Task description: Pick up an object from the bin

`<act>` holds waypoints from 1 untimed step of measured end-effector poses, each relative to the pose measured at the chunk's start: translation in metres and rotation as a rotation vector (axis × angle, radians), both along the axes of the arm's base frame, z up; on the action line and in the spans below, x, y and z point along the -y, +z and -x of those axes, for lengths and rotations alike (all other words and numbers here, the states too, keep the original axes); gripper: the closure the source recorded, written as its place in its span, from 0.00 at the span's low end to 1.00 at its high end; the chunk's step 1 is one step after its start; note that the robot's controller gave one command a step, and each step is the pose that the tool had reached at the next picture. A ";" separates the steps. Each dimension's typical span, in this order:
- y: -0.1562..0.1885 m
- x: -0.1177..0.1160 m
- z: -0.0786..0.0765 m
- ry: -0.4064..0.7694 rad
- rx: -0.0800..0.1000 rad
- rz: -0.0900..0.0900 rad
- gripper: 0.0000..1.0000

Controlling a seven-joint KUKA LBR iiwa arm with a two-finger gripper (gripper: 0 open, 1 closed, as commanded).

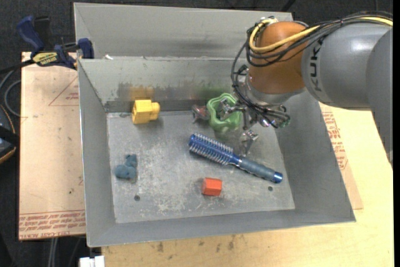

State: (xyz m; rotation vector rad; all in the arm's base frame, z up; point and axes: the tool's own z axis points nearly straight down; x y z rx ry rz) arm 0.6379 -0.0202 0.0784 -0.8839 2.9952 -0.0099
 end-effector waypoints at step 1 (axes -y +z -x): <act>0.112 -0.025 0.013 -0.121 -0.009 -0.005 0.00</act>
Offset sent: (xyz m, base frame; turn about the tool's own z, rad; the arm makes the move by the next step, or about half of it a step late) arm -0.0147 0.0229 0.1067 0.1226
